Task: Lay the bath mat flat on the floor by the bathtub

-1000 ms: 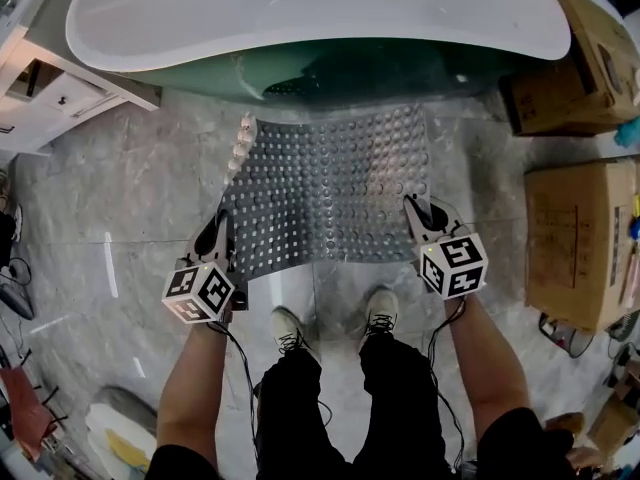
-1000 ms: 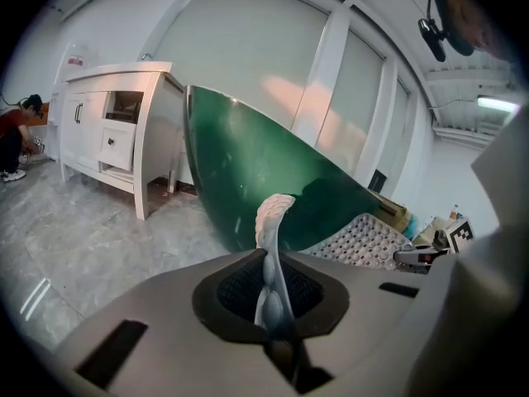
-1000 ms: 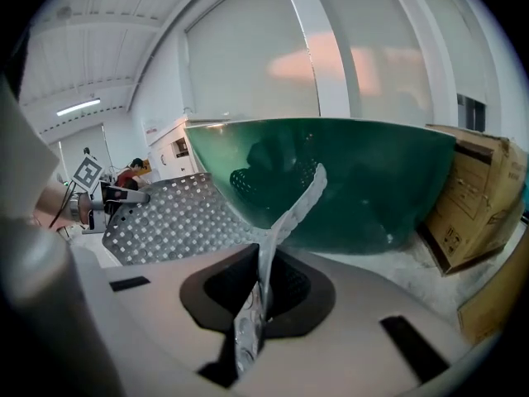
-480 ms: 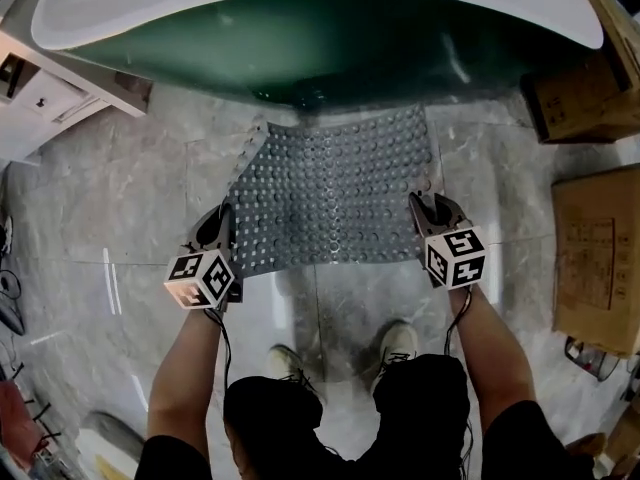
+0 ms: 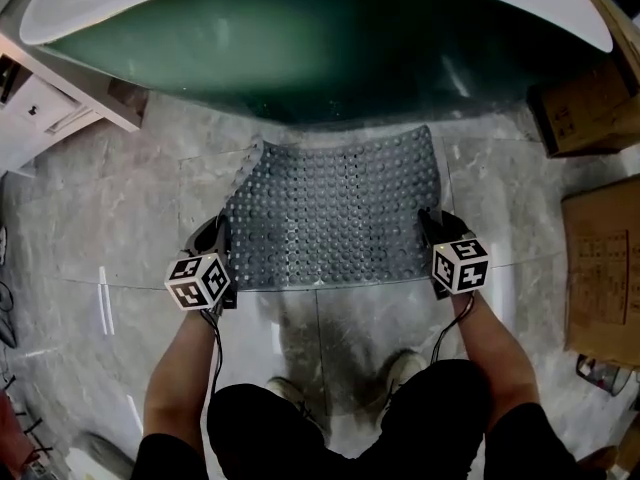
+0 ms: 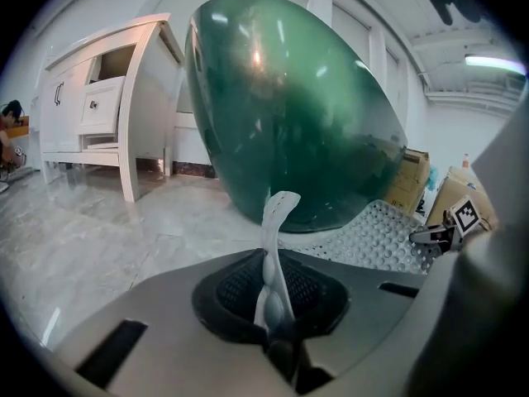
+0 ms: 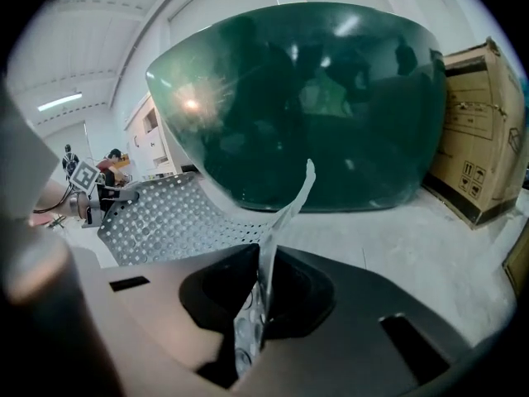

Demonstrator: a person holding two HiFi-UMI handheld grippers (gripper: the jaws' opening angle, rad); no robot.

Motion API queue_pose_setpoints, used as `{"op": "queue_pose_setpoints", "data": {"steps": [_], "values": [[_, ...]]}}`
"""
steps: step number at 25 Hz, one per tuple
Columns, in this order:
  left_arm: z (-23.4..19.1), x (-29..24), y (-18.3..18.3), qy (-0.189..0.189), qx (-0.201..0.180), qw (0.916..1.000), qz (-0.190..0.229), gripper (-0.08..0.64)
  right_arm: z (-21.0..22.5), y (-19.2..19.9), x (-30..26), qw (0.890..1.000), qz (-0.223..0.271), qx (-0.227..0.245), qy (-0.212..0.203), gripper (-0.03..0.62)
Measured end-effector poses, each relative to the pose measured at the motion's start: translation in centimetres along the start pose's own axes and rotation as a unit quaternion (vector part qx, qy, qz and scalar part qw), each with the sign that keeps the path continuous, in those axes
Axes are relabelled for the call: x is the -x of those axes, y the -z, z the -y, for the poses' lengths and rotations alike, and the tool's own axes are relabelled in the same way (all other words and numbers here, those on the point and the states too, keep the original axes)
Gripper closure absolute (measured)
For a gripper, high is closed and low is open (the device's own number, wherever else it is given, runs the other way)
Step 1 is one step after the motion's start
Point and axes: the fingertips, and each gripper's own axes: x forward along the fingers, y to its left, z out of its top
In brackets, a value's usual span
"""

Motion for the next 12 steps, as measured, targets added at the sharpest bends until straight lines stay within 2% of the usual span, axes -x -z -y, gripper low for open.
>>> {"op": "queue_pose_setpoints", "data": {"steps": [6,10,12], "values": [[-1.3,-0.8,1.7,-0.035,-0.021,0.9988,-0.024,0.528,1.6,2.0,-1.2,0.999,-0.034,-0.013,0.012,0.555],[-1.9,-0.8,2.1,-0.062,-0.039,0.9970,-0.026,0.524,2.1,3.0,-1.4,0.998,-0.049,-0.012,0.026,0.554],[-2.0,-0.8,1.9,-0.066,-0.042,0.9967,-0.020,0.512,2.6,3.3,-1.5,0.998,-0.052,-0.011,0.032,0.518]]}}
